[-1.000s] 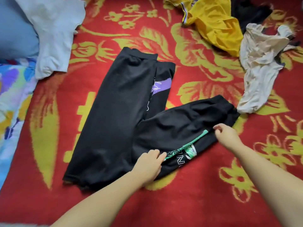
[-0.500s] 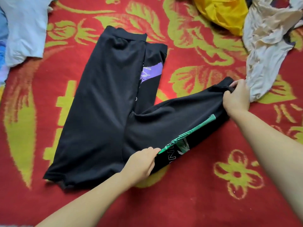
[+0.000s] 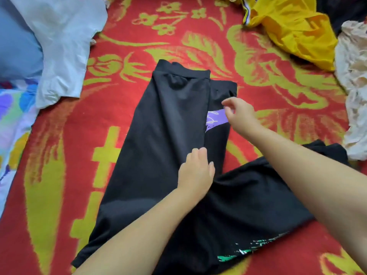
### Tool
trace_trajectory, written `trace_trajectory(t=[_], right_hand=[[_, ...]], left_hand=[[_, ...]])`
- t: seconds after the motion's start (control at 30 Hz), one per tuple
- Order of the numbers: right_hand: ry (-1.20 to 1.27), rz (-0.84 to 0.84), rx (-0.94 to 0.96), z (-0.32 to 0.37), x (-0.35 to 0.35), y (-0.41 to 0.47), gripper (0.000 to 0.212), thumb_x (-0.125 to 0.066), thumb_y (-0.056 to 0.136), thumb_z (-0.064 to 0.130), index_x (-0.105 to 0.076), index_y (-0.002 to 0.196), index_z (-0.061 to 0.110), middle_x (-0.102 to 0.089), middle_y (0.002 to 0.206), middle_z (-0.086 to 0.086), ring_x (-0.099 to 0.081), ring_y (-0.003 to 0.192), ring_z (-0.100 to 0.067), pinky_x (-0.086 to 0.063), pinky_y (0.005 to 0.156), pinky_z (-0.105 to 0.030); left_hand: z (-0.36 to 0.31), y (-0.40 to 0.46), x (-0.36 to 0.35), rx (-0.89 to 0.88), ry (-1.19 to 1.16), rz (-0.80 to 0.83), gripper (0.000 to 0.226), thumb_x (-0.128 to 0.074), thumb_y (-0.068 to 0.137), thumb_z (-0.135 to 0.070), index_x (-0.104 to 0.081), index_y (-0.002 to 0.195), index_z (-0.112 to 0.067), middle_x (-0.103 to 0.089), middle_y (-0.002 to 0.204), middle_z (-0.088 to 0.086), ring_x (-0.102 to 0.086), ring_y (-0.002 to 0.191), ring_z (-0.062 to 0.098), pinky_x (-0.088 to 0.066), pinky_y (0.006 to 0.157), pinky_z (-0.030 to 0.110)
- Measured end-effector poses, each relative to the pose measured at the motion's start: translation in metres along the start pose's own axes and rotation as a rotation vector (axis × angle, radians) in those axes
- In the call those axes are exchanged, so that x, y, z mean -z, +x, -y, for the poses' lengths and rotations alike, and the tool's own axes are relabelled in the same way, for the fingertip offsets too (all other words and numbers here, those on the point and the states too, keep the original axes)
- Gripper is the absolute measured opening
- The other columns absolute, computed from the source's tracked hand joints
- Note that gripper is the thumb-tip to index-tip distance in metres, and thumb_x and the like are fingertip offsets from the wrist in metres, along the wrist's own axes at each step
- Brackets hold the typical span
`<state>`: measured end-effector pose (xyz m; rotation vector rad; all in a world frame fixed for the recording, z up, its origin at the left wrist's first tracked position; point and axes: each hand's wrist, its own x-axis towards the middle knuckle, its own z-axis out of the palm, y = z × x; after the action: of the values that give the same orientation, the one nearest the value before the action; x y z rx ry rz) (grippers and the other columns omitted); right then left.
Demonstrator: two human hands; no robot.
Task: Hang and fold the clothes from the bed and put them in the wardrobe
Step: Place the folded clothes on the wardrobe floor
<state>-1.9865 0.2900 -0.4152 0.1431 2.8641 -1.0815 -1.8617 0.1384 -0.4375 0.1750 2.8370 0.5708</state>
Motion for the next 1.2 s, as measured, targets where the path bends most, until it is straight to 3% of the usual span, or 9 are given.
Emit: trace_trajectory(t=[0.13,0.33,0.5,0.6,0.83,0.93,1.0,1.07,1.2], right_hand=[[0.063,0.074,-0.240,0.036,-0.056,0.073,0.041,-0.042,0.100,0.022,-0.043,0.135,0.001,-0.055,0.131,-0.015,-0.052,0.120,-0.029,-0.040,0.094,-0.031],[0.062,0.109,-0.484,0.026,-0.088,0.109,0.040,-0.050,0.095,0.027,-0.055,0.128,0.005,-0.056,0.131,-0.015,-0.053,0.121,-0.032,-0.044,0.095,-0.034],[0.417,-0.136,-0.311,0.047,-0.075,0.108,0.008,-0.053,0.086,0.017,-0.048,0.093,0.018,-0.054,0.086,-0.001,-0.050,0.083,-0.018,-0.038,0.066,-0.026],[0.499,-0.291,-0.190,0.059,-0.042,0.109,0.015,-0.050,0.082,0.010,-0.042,0.092,0.017,-0.049,0.078,0.005,-0.047,0.073,-0.013,-0.036,0.056,-0.019],[-0.013,-0.168,-0.338,-0.017,-0.023,0.082,0.060,-0.055,0.094,0.020,-0.025,0.146,0.010,-0.036,0.145,-0.017,-0.038,0.132,-0.030,-0.031,0.106,-0.035],[-0.282,-0.113,-0.026,-0.021,-0.048,0.036,0.068,-0.049,0.097,0.034,-0.015,0.153,0.017,-0.017,0.158,-0.012,-0.014,0.146,-0.028,-0.016,0.117,-0.045],[-0.426,0.222,0.200,-0.022,-0.061,-0.006,0.061,-0.040,0.099,0.043,-0.015,0.153,0.027,-0.008,0.161,0.000,-0.004,0.148,-0.019,-0.008,0.117,-0.053],[-0.571,0.473,0.185,-0.038,-0.061,-0.044,0.058,-0.031,0.100,0.047,-0.013,0.153,0.030,0.000,0.162,0.006,0.003,0.148,-0.013,-0.002,0.115,-0.058],[-0.402,0.099,-0.115,-0.087,0.002,-0.088,0.053,-0.042,0.101,0.032,-0.027,0.150,0.019,-0.014,0.160,-0.002,-0.009,0.148,-0.019,-0.005,0.116,-0.052]], left_hand=[[0.013,0.048,-0.020,0.235,0.021,0.139,0.038,-0.048,0.096,-0.042,-0.040,0.114,-0.009,-0.051,0.112,0.006,-0.057,0.102,0.025,-0.038,0.065,0.033],[0.041,0.034,-0.026,0.153,-0.185,0.057,0.012,-0.038,0.097,-0.016,-0.036,0.085,-0.013,-0.047,0.088,0.004,-0.051,0.082,0.024,-0.033,0.064,0.029],[0.047,0.012,-0.010,0.008,-0.412,-0.015,0.023,-0.040,0.099,-0.021,-0.030,0.080,-0.012,-0.034,0.071,-0.003,-0.037,0.066,0.021,-0.027,0.060,0.027],[0.033,0.007,-0.007,-0.093,-0.406,0.001,0.021,-0.042,0.098,-0.025,-0.033,0.083,-0.014,-0.040,0.071,-0.002,-0.043,0.065,0.026,-0.033,0.060,0.034],[0.014,0.002,-0.032,-0.054,-0.422,0.378,0.047,-0.041,0.098,-0.045,-0.036,0.138,-0.019,-0.054,0.119,-0.006,-0.052,0.112,0.017,-0.041,0.091,0.032],[0.030,-0.024,-0.036,-0.189,-0.311,0.307,0.063,-0.039,0.099,-0.042,-0.018,0.152,-0.016,-0.028,0.154,-0.002,-0.023,0.141,0.012,-0.017,0.116,0.027],[0.046,-0.049,-0.033,-0.345,-0.060,0.187,0.066,-0.043,0.096,-0.041,-0.025,0.150,-0.008,-0.025,0.156,0.007,-0.022,0.145,0.018,-0.012,0.119,0.035],[0.055,-0.079,-0.035,-0.446,0.136,0.105,0.068,-0.056,0.087,-0.044,-0.043,0.142,-0.006,-0.038,0.149,0.013,-0.035,0.140,0.024,-0.031,0.112,0.046],[0.044,-0.140,-0.055,-0.644,0.243,0.296,0.082,-0.066,0.068,-0.055,-0.052,0.137,-0.012,-0.044,0.146,0.011,-0.038,0.137,0.023,-0.041,0.104,0.048]])
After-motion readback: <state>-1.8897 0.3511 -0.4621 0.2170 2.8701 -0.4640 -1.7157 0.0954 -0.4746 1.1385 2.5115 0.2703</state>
